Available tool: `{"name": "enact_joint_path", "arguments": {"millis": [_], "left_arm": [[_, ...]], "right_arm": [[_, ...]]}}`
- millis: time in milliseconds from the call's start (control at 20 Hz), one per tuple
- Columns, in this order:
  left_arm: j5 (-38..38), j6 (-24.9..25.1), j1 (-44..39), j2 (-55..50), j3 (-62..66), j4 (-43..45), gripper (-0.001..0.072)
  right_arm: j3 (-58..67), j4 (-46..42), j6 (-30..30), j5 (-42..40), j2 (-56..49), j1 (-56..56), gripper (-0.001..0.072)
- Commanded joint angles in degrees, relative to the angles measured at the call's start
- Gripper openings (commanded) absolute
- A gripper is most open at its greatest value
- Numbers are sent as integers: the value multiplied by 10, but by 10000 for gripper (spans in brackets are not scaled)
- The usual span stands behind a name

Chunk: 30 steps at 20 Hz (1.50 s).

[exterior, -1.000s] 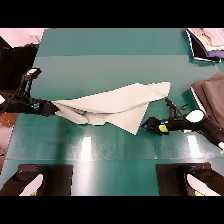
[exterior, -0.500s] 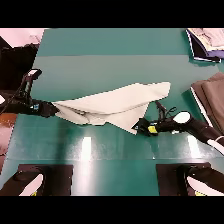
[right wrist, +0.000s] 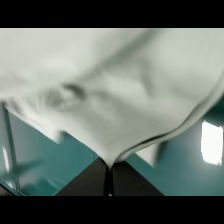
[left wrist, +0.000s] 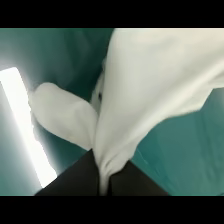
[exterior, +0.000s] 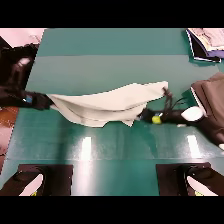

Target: Fold the shirts.

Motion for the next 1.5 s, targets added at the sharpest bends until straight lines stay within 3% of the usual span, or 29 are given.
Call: {"name": "enact_joint_path", "arguments": {"millis": [0, 150, 450, 700, 850, 1050, 1300, 1450], "left_arm": [[-25, 0, 0, 0, 139, 20, 31], [-50, 0, 0, 1, 292, 27, 31], [-102, -24, 0, 1, 541, 15, 30], [-107, -41, 0, 4, 653, -125, 29], [-104, -40, 0, 3, 657, -220, 29], [-109, -17, 0, 0, 565, -158, 29], [-114, 15, 0, -133, 386, -137, 29], [-104, 15, 0, -279, 377, -143, 30]], "right_arm": [[125, -47, -2, 63, 85, -89, 13], [271, -98, -2, 129, 127, -187, 13], [538, -102, -18, 277, 147, -371, 13], [705, -102, -22, 363, 136, -468, 12], [786, -101, -16, 415, 101, -479, 12], [839, -96, 25, 468, 24, -479, 11], [711, -138, 35, 502, -79, -409, 11], [615, -272, 33, 454, -153, -300, 12]]}}
